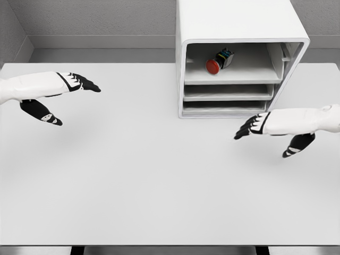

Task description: Slide open multi-storey tabletop storage cabinets and put open load switch and slide close multi-storey tabletop storage cabinets

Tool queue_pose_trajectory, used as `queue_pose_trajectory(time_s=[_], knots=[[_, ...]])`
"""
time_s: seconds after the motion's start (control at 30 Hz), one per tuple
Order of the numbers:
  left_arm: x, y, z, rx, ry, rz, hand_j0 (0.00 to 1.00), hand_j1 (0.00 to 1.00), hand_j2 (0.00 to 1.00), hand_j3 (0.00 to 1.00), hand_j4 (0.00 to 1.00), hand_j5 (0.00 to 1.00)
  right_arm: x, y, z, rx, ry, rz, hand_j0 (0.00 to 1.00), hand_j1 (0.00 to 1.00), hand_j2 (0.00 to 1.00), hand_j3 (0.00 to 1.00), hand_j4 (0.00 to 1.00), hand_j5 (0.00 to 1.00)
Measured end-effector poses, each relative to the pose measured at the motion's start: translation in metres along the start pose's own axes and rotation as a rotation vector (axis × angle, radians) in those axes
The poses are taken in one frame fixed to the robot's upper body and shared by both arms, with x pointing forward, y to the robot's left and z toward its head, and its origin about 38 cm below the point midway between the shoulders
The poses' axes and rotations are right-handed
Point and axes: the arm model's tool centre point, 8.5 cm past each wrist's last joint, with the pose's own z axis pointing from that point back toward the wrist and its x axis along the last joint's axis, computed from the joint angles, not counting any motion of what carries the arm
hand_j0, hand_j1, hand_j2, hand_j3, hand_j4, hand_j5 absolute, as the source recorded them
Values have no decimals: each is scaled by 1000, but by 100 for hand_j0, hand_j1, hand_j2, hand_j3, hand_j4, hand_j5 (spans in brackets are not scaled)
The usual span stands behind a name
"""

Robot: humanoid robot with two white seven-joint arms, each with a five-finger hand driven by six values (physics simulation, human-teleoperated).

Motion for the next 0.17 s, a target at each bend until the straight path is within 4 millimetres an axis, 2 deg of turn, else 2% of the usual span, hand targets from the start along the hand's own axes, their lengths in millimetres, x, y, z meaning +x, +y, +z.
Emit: queue_pose_trajectory(time_s=[0.17], knots=[[0, 0, 0, 1, 0, 0, 100, 100, 100, 100, 100, 100, -2, 1, 4, -32, 12, -12, 100, 100, 100, 100, 100, 100]])
